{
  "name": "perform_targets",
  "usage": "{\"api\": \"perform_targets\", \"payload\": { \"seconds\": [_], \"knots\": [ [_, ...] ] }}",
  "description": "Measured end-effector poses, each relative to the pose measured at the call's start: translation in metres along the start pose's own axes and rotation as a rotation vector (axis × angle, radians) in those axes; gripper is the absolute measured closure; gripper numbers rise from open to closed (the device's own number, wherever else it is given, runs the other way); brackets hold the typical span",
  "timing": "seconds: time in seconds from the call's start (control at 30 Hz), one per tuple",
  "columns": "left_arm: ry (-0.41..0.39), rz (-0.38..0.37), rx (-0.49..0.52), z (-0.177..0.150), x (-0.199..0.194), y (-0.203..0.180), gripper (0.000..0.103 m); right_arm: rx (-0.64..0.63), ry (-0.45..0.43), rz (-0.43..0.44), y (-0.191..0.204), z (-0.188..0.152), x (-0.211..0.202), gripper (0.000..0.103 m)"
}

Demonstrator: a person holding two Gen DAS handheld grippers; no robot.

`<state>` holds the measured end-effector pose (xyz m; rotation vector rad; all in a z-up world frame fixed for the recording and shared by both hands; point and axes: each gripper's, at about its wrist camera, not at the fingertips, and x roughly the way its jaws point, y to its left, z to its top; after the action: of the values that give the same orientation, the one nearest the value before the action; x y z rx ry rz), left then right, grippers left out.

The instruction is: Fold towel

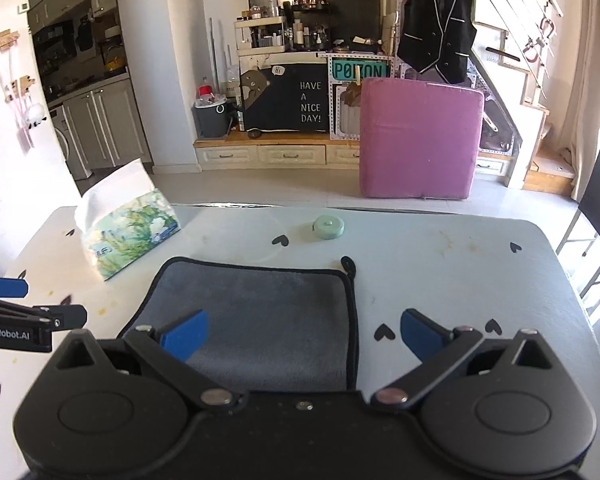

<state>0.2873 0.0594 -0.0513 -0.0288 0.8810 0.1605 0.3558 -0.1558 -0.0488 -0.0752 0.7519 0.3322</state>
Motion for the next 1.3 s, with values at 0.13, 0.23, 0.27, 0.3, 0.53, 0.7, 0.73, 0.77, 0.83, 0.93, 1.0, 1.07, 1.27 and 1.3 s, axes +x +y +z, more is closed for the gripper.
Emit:
{"api": "perform_targets", "payload": {
  "seconds": [0.13, 0.23, 0.27, 0.3, 0.53, 0.7, 0.73, 0.77, 0.83, 0.93, 1.0, 1.07, 1.27, 1.3],
  "knots": [
    [-0.008, -0.012, -0.002, -0.01, -0.019, 0.0, 0.004, 0.008, -0.002, 0.013, 0.004, -0.009, -0.02, 0.0],
    [-0.018, -0.022, 0.006, -0.018, -0.035, -0.001, 0.004, -0.003, -0.006, 0.022, 0.007, -0.019, -0.035, 0.0],
    [-0.022, -0.023, 0.007, -0.021, -0.038, 0.0, 0.004, -0.007, -0.007, 0.025, 0.008, -0.022, -0.04, 0.0],
    [-0.024, -0.021, 0.007, -0.024, -0.044, -0.001, 0.004, -0.009, -0.008, 0.027, 0.009, -0.025, -0.044, 0.0],
    [-0.045, -0.025, 0.004, -0.046, -0.074, 0.0, 0.004, -0.001, -0.036, 0.053, 0.014, -0.047, -0.079, 0.0],
    [-0.072, -0.014, -0.005, -0.064, -0.098, -0.001, 0.004, 0.003, -0.057, 0.061, 0.015, -0.063, -0.101, 0.0],
    [-0.078, -0.014, 0.003, -0.067, -0.102, -0.002, 0.003, 0.008, -0.058, 0.062, 0.015, -0.066, -0.106, 0.0],
    [-0.083, -0.018, 0.013, -0.071, -0.108, -0.003, 0.003, 0.016, -0.059, 0.066, 0.015, -0.069, -0.11, 0.0],
    [-0.084, -0.033, 0.02, -0.079, -0.116, -0.004, 0.003, 0.018, -0.063, 0.081, 0.014, -0.075, -0.119, 0.0],
    [-0.081, -0.064, 0.012, -0.088, -0.13, -0.004, 0.003, 0.013, -0.071, 0.08, 0.015, -0.083, -0.132, 0.0],
    [-0.087, -0.078, 0.007, -0.095, -0.139, -0.003, 0.003, 0.019, -0.069, 0.084, 0.014, -0.089, -0.14, 0.0],
    [-0.097, -0.087, 0.005, -0.101, -0.147, -0.003, 0.003, 0.021, -0.069, 0.077, 0.014, -0.094, -0.147, 0.0],
    [-0.121, -0.109, 0.022, -0.119, -0.171, -0.006, 0.003, 0.02, -0.071, 0.07, 0.015, -0.112, -0.17, 0.0],
    [-0.125, -0.114, 0.024, -0.122, -0.175, -0.007, 0.003, 0.022, -0.072, 0.08, 0.015, -0.115, -0.175, 0.0]
  ]
}}
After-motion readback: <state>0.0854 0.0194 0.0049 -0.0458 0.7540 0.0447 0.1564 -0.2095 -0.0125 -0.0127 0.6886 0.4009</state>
